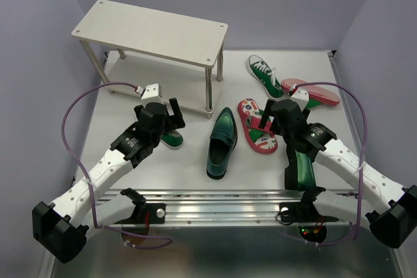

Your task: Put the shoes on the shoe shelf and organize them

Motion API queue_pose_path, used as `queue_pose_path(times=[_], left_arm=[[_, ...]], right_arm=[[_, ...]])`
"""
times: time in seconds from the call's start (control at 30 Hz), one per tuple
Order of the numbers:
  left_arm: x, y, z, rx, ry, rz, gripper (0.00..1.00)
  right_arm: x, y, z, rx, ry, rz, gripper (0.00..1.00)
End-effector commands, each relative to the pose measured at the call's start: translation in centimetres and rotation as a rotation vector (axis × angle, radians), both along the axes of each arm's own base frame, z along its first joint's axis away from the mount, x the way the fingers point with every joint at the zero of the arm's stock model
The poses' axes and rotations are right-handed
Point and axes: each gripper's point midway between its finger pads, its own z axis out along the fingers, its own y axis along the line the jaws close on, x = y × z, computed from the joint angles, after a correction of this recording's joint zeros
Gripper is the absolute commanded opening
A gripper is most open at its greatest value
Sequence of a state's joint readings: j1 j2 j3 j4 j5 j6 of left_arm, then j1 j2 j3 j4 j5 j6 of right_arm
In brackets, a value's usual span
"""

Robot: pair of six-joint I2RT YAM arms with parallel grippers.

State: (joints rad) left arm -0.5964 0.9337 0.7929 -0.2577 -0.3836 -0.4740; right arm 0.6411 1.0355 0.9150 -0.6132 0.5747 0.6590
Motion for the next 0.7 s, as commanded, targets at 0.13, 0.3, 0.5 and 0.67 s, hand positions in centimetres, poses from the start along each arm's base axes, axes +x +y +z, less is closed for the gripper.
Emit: queue_pose_path(times=[0.13,0.3,0.5,0.67], left_arm=[[0.1,1.4,0.4,0.003,-0.019,0.088,0.99],[0.2,2.4,0.0,0.036,-0.005,0.145,0.99],[0.4,2.8,-1.3,0.003,0.047,0.25,0.99],[0.0,3.0,-3.9,0.011,0.15,0.316,0.99]], right_arm=[[0.8,0.8,0.5,0.052,-0.04,-0.005,1.0],[0.8,0.7,0.4,0.048,-0.039,-0.005,1.0],[0.8,0.8,0.3,0.047,-0.037,-0.003,1.0],[0.9,0.9,0.6,0.056,-0.042,-0.002,1.0]])
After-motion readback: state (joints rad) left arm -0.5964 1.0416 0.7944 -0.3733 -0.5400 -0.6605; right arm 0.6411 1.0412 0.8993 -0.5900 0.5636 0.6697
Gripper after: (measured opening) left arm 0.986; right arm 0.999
